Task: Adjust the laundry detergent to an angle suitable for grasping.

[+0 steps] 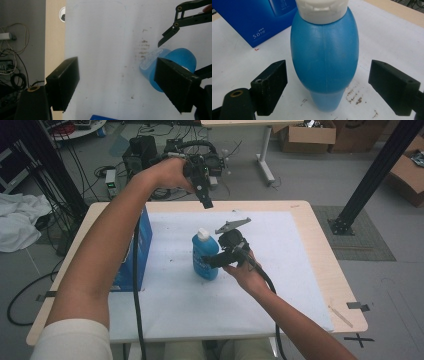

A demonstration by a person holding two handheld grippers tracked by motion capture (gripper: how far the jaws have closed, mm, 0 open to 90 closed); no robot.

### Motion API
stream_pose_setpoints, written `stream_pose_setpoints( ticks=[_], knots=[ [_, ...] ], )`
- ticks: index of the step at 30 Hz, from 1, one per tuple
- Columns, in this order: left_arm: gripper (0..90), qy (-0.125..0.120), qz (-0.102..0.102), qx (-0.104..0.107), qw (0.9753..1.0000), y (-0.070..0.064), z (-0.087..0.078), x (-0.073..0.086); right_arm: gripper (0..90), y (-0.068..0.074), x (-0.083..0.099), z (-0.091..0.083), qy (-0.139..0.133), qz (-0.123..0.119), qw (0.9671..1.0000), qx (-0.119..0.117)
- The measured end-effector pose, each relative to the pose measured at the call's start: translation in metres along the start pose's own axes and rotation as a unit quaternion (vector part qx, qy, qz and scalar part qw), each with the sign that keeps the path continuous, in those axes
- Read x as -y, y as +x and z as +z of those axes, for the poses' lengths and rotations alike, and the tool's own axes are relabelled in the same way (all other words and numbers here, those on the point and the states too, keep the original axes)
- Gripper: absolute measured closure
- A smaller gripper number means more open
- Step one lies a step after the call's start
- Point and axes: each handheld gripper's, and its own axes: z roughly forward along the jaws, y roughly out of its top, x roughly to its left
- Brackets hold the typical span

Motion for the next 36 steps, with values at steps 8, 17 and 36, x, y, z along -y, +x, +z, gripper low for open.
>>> stream_pose_setpoints(
  ticks=[8, 17, 36],
  knots=[
    [21.4, 0.0, 0.0, 0.002, 1.0, 0.001, 0.002, 0.0, 15.4, 0.0, 0.0, 0.01, -0.004, 0.001, 1.0, 0.001],
    [21.4, 0.0, 0.001, 0.002, 1.0, 0.001, 0.003, -0.001, 15.4, 0.001, -0.001, 0.018, -0.007, 0.001, 1.0, 0.005],
    [21.6, 0.005, -0.001, 0.003, 1.0, 0.001, 0.004, 0.003, 21.7, 0.002, 0.0, 0.024, -0.02, 0.0, 0.9997, 0.01]
  ],
)
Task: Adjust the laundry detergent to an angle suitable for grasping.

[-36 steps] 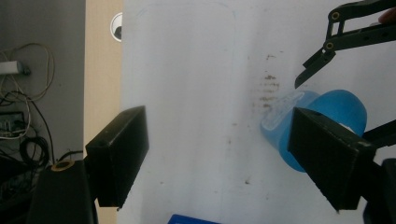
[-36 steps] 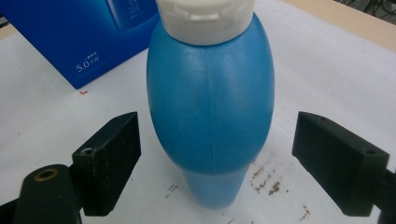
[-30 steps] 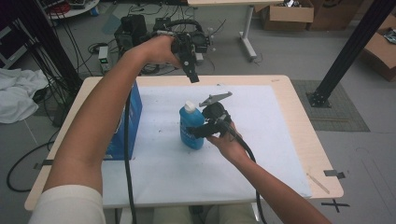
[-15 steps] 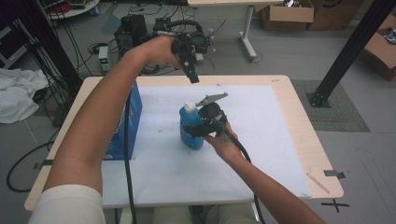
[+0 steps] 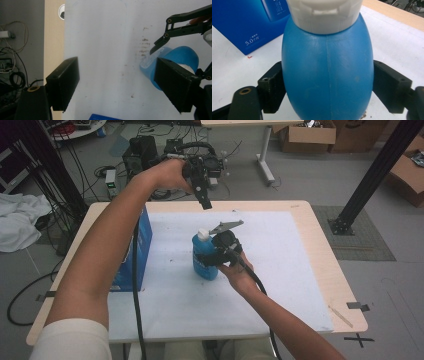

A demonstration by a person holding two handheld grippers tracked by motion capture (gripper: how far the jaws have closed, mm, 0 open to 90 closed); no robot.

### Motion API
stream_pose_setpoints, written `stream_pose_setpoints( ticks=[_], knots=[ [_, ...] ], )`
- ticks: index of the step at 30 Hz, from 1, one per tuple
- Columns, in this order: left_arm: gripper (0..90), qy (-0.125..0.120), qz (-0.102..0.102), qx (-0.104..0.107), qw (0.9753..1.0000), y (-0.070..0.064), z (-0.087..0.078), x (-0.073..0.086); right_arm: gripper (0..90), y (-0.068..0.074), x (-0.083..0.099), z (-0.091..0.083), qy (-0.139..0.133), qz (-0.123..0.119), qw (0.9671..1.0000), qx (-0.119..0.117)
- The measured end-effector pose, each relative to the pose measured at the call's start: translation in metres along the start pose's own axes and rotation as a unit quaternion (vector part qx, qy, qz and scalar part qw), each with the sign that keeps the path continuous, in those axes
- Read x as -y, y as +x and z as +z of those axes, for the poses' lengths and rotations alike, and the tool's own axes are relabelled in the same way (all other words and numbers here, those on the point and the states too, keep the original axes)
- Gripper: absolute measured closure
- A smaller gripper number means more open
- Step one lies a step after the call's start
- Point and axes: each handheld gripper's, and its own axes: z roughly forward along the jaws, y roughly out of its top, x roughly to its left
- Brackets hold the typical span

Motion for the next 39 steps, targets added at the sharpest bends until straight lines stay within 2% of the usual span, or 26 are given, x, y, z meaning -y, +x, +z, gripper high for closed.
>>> stream_pose_setpoints(
  ticks=[2, 3, 10, 11, 12, 24, 28, 35, 39],
  knots=[
    [21.7, -0.001, 0.005, -0.004, 1.0, 0.0001, 0.0004, -0.0004, 23.0, 0.0001, 0.0006, -0.0001, -0.001, 0.002, 1.0, 0.002],
    [21.7, 0.0, -0.002, 0.001, 1.0, -0.0007, 0.0009, -0.0002, 23.3, -0.0001, 0.0008, 0.0, -0.002, 0.002, 1.0, 0.002],
    [21.8, 0.0, 0.001, 0.001, 1.0, -0.0009, 0.0013, -0.0017, 24.7, 0.0008, 0.0017, 0.0005, -0.007, 0.003, 1.0, 0.003],
    [21.7, 0.001, 0.007, -0.002, 1.0, -0.0001, 0.0012, -0.0021, 24.8, 0.0007, 0.0016, 0.0004, -0.007, 0.003, 1.0, 0.003],
    [21.7, 0.001, 0.001, 0.001, 1.0, -0.0009, 0.0014, -0.002, 25.4, 0.0007, 0.0015, 0.0004, -0.007, 0.004, 1.0, 0.003],
    [21.8, -0.001, 0.0, 0.0, 1.0, -0.0014, 0.0016, -0.0018, 34.6, 0.0016, 0.0015, -0.0007, -0.01, 0.001, 0.9999, 0.004],
    [21.8, 0.002, 0.0, -0.001, 1.0, -0.0015, 0.0015, -0.0016, 39.3, 0.0036, 0.0016, -0.0012, -0.015, -0.007, 0.9998, 0.005],
    [21.8, 0.003, 0.0, -0.001, 1.0, -0.0014, 0.0017, -0.0015, 40.6, 0.0054, 0.0016, -0.0014, -0.017, -0.012, 0.9997, 0.012],
    [22.0, 0.003, 0.001, -0.001, 1.0, -0.0013, 0.0022, -0.0022, 41.8, 0.0063, 0.002, -0.0017, -0.017, -0.024, 0.9994, 0.017]
  ],
)
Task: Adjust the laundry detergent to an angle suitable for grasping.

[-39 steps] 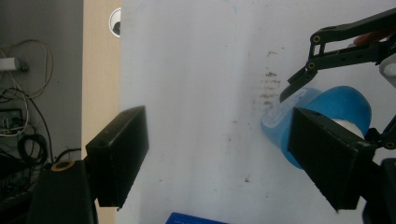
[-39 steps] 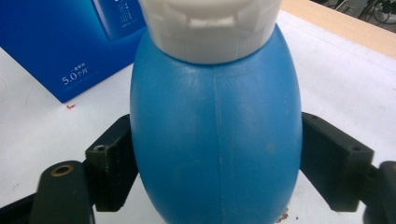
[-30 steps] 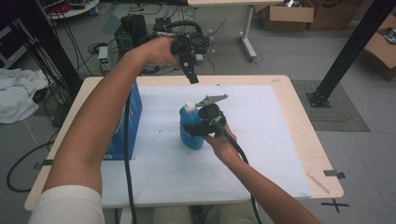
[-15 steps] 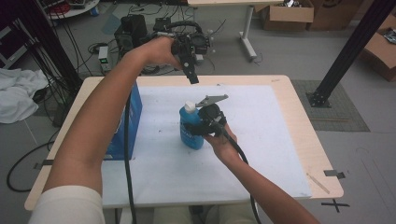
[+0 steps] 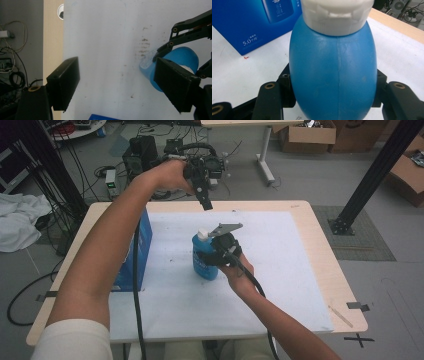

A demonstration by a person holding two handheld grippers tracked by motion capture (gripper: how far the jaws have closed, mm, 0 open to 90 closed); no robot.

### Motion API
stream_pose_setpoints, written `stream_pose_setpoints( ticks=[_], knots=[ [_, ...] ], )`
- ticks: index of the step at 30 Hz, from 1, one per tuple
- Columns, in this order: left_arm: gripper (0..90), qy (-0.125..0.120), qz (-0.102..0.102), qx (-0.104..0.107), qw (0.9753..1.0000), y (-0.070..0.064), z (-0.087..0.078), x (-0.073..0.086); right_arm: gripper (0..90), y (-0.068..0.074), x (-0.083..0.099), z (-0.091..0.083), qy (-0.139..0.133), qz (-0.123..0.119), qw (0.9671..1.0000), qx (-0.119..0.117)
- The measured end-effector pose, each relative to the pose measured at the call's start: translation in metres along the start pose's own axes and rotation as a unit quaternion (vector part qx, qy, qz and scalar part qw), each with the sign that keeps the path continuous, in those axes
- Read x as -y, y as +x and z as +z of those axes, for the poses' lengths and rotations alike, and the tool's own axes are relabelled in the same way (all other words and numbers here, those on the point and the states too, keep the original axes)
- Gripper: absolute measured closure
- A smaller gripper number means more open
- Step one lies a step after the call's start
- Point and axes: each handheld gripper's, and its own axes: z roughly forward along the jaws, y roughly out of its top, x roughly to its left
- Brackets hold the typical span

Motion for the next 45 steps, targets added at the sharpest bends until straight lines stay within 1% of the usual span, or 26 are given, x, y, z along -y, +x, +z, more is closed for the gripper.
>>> stream_pose_setpoints(
  ticks=[1, 4, 9, 10, 11, 12, 13, 14, 15, 16, 17, 21, 22, 23, 24, 25, 26, 28, 31, 33, 35, 37, 39, 40, 44, 45],
  knots=[
    [22.0, 0.0, 0.003, -0.002, 1.0, 0.0, 0.0, 0.0, 42.0, 0.0, 0.0, 0.0, -0.001, 0.0, 1.0, 0.0],
    [22.1, 0.003, -0.002, 0.002, 1.0, 0.001, 0.0, 0.0, 42.3, -0.001, 0.001, -0.001, -0.002, -0.008, 1.0, -0.004],
    [22.1, 0.002, 0.0, -0.002, 1.0, 0.001, 0.001, 0.0, 42.5, 0.002, -0.002, -0.004, 0.008, -0.036, 0.9992, -0.017],
    [22.1, 0.003, 0.0, -0.002, 1.0, 0.001, 0.001, -0.001, 42.5, 0.003, -0.004, -0.006, 0.013, -0.048, 0.9985, -0.025],
    [22.1, 0.003, -0.001, -0.002, 1.0, 0.001, 0.0, -0.001, 42.5, 0.003, -0.004, -0.006, 0.013, -0.048, 0.9985, -0.025],
    [22.1, 0.001, -0.003, 0.0, 1.0, 0.0, 0.0, 0.0, 42.5, 0.003, -0.004, -0.008, 0.015, -0.053, 0.998, -0.03],
    [22.1, 0.002, -0.003, 0.0, 1.0, 0.0, 0.0, 0.0, 42.5, 0.002, -0.006, -0.013, 0.019, -0.062, 0.997, -0.042],
    [22.1, 0.004, -0.002, 0.0, 1.0, 0.0, 0.0, -0.001, 42.5, 0.002, -0.006, -0.013, 0.019, -0.062, 0.997, -0.042],
    [22.2, 0.002, 0.0, -0.003, 1.0, 0.0, 0.0, -0.001, 42.5, 0.002, -0.007, -0.016, 0.02, -0.065, 0.9964, -0.05],
    [22.1, 0.002, -0.005, 0.0, 1.0, -0.001, 0.0, 0.0, 42.5, 0.0, -0.007, -0.022, 0.02, -0.072, 0.9952, -0.063],
    [22.1, 0.002, -0.003, -0.002, 1.0, -0.002, 0.0, 0.0, 42.5, 0.0, -0.007, -0.022, 0.02, -0.072, 0.9952, -0.063],
    [22.1, 0.0, -0.003, -0.004, 1.0, -0.004, -0.001, -0.001, 42.5, -0.005, -0.007, -0.032, 0.027, -0.089, 0.9911, -0.095],
    [22.2, -0.001, -0.003, -0.004, 1.0, -0.004, -0.002, -0.001, 42.5, -0.007, -0.007, -0.037, 0.029, -0.105, 0.988, -0.11],
    [22.2, -0.001, -0.005, -0.004, 1.0, -0.004, -0.002, -0.001, 42.5, -0.007, -0.007, -0.037, 0.029, -0.105, 0.988, -0.11],
    [21.9, 0.0, -0.002, -0.007, 1.0, -0.003, -0.003, -0.002, 42.6, -0.01, -0.006, -0.04, 0.03, -0.111, 0.9852, -0.127],
    [21.9, 0.0, 0.0, -0.008, 1.0, -0.003, -0.003, -0.002, 42.6, -0.01, -0.006, -0.04, 0.03, -0.111, 0.9852, -0.127],
    [21.9, -0.001, -0.006, -0.006, 1.0, -0.005, -0.003, -0.002, 42.6, -0.012, -0.005, -0.042, 0.029, -0.115, 0.9833, -0.138],
    [22.0, 0.0, -0.004, -0.008, 1.0, -0.005, -0.003, -0.002, 42.6, -0.017, -0.002, -0.045, 0.022, -0.115, 0.9804, -0.159],
    [22.0, 0.005, -0.001, -0.009, 1.0, -0.006, -0.003, -0.003, 42.6, -0.022, 0.001, -0.049, 0.013, -0.127, 0.9728, -0.193],
    [22.0, 0.001, -0.004, -0.009, 0.9999, -0.007, -0.002, -0.003, 42.6, -0.023, 0.002, -0.051, 0.01, -0.138, 0.9673, -0.213],
    [22.0, 0.002, -0.006, -0.007, 1.0, -0.008, -0.002, -0.004, 42.6, -0.023, 0.002, -0.053, 0.011, -0.151, 0.9615, -0.229],
    [22.1, 0.003, -0.005, -0.008, 0.9999, -0.008, -0.002, -0.004, 42.6, -0.023, 0.002, -0.053, 0.009, -0.161, 0.9546, -0.25],
    [22.1, 0.005, -0.003, -0.01, 0.9999, -0.008, -0.002, -0.004, 42.6, -0.023, 0.003, -0.053, 0.009, -0.164, 0.9514, -0.26],
    [22.1, 0.005, -0.006, -0.008, 0.9999, -0.009, -0.002, -0.004, 42.6, -0.024, 0.003, -0.053, 0.008, -0.17, 0.9484, -0.267],
    [22.1, 0.005, -0.007, -0.008, 0.9999, -0.009, -0.002, -0.003, 42.6, -0.028, 0.005, -0.053, 0.005, -0.177, 0.9418, -0.286],
    [22.1, 0.004, -0.008, -0.008, 0.9999, -0.009, -0.002, -0.002, 42.5, -0.03, 0.007, -0.054, 0.001, -0.183, 0.9386, -0.292]
  ],
)
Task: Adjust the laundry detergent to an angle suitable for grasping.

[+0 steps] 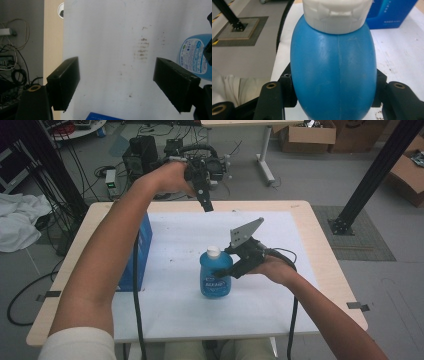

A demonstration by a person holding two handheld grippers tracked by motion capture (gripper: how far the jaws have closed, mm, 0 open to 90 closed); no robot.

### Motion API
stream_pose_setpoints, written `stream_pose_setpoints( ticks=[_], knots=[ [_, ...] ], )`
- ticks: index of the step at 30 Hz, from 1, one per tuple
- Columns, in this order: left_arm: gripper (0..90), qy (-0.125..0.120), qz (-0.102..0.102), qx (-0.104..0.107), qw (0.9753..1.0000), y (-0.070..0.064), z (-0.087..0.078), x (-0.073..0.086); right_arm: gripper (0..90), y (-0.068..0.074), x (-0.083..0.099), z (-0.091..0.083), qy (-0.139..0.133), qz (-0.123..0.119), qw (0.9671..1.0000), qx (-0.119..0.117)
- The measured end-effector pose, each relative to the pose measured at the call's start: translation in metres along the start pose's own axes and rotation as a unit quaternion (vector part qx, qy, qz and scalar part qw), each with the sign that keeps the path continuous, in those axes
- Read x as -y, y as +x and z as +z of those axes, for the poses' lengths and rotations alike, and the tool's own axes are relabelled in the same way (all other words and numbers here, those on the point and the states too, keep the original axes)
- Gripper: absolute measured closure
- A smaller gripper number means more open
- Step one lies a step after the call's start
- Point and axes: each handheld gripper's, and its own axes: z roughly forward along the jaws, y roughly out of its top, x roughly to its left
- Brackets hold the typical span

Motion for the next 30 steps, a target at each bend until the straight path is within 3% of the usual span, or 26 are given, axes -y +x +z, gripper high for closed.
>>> stream_pose_setpoints(
  ticks=[4, 13, 30],
  knots=[
    [22.1, 0.002, 0.0, 0.001, 1.0, 0.0, 0.002, 0.001, 42.6, -0.001, 0.004, 0.0, -0.005, -0.01, 0.9999, -0.008],
    [22.2, 0.003, 0.0, 0.002, 1.0, -0.001, 0.005, 0.0, 42.6, 0.005, 0.015, 0.008, 0.01, -0.039, 0.9992, 0.0],
    [22.1, 0.01, 0.0, 0.004, 0.9999, -0.001, 0.007, -0.001, 42.3, 0.007, 0.025, 0.009, 0.014, -0.042, 0.999, -0.006]
  ],
)
